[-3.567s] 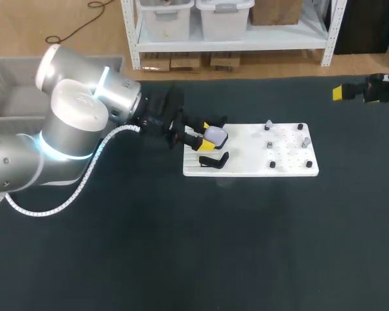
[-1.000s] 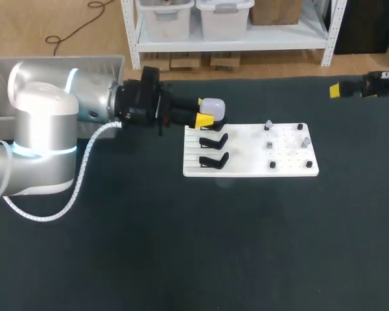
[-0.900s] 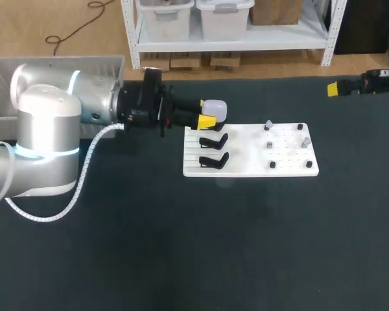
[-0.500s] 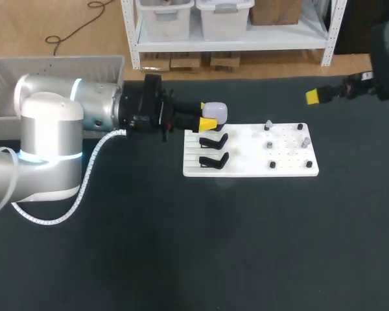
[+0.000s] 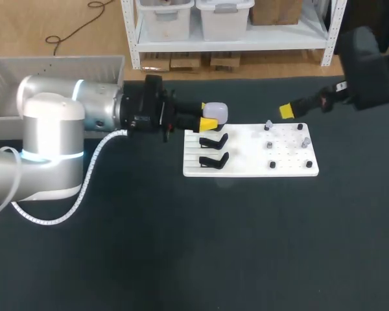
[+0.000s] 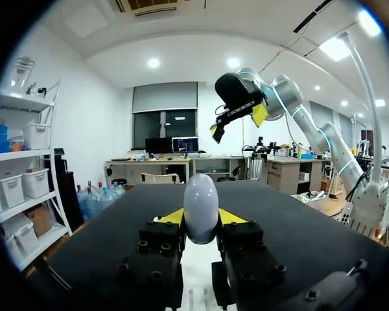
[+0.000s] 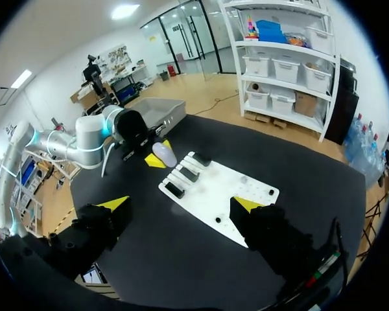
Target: Pick up each earbud case from the left stands, insert the matching earbuds, close the lid, and place the case in the box.
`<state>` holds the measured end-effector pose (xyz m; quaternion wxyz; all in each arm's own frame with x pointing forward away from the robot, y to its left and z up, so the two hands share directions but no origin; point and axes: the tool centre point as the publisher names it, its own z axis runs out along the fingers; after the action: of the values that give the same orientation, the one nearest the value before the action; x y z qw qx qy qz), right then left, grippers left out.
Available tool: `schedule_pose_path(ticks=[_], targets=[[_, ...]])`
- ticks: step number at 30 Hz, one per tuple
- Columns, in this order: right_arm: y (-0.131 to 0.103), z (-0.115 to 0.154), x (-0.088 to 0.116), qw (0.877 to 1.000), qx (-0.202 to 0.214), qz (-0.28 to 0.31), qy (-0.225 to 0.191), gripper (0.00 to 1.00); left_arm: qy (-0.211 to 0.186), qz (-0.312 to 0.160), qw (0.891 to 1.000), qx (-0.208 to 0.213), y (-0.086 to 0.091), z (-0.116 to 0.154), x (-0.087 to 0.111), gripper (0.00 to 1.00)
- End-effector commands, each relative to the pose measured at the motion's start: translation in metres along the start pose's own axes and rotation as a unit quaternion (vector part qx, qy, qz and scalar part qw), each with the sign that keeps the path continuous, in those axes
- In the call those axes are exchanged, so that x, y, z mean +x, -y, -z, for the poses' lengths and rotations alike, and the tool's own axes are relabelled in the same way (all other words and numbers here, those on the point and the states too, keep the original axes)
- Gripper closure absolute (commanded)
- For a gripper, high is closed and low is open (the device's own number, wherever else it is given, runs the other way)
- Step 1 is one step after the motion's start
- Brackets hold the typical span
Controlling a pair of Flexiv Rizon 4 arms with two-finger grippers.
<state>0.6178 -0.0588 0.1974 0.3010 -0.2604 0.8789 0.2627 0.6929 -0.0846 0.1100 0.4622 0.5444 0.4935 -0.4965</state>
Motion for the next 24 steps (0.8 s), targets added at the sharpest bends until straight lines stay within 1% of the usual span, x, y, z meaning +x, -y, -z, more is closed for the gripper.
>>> schedule_pose_path(ticks=[1, 10, 14, 20, 24], targets=[[-0.009, -0.008, -0.003, 1.0, -0.007, 0.0, -0.007, 0.0, 0.003, -0.003, 1.0, 0.002, -0.002, -0.001, 0.002, 1.0], [-0.038, -0.03, -0.012, 0.999, -0.039, 0.021, -0.032, 0.0, 0.003, -0.003, 1.0, 0.002, -0.002, -0.001, 0.001, 1.0], [-0.048, -0.043, -0.015, 0.998, -0.047, 0.027, -0.044, 0.0, 0.003, -0.003, 1.0, 0.002, -0.002, -0.001, 0.001, 1.0], [-0.051, -0.067, -0.016, 0.997, -0.042, 0.025, -0.065, 0.0, 0.003, -0.003, 1.0, 0.002, -0.002, -0.001, 0.001, 1.0], [-0.049, -0.079, -0.016, 0.996, -0.036, 0.022, -0.075, 0.0, 0.003, -0.003, 1.0, 0.002, -0.002, -0.001, 0.001, 1.0]])
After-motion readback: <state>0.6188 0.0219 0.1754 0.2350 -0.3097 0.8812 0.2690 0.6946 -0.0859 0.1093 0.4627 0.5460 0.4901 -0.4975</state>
